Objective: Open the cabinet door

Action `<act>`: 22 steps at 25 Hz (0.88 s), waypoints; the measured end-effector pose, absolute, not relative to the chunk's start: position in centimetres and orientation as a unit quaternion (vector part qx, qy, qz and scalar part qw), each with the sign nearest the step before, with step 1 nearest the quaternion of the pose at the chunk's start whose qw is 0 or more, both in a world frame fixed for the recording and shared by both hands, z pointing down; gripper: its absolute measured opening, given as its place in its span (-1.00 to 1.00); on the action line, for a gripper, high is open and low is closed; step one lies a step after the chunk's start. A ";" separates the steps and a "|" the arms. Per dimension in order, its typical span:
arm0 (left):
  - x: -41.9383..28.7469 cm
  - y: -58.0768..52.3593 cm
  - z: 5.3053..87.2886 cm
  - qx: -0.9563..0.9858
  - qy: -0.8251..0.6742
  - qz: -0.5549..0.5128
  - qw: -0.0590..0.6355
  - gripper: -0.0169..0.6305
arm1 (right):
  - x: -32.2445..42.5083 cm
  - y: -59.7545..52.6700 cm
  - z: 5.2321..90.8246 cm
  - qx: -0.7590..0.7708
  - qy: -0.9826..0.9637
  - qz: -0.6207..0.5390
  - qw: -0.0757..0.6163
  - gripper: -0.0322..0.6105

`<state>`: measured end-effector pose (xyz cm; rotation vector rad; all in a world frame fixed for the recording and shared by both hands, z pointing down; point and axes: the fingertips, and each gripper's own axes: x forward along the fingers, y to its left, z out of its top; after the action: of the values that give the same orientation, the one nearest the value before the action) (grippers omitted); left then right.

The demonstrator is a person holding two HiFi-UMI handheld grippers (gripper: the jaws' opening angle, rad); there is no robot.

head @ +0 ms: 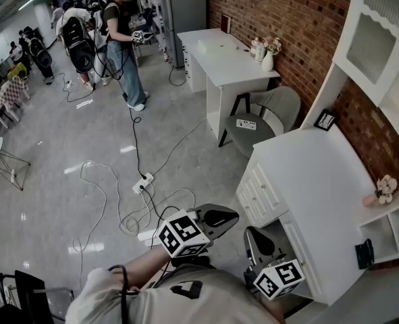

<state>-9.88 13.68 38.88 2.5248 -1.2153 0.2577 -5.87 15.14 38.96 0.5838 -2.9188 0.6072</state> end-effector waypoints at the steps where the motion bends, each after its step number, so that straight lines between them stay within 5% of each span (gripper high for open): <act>1: -10.0 14.1 38.8 0.887 -0.423 0.092 0.162 -0.90 | -6.2 15.6 38.8 0.194 -0.959 0.201 0.053 -0.81; 22: -4.0 16.3 38.9 0.925 -0.345 0.095 0.128 -0.90 | -0.5 17.8 38.8 0.293 -0.940 0.174 0.032 -0.81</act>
<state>-3.95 16.30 38.94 2.6897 -1.0037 0.2768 -0.50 17.84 38.77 0.9028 -2.8932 0.5347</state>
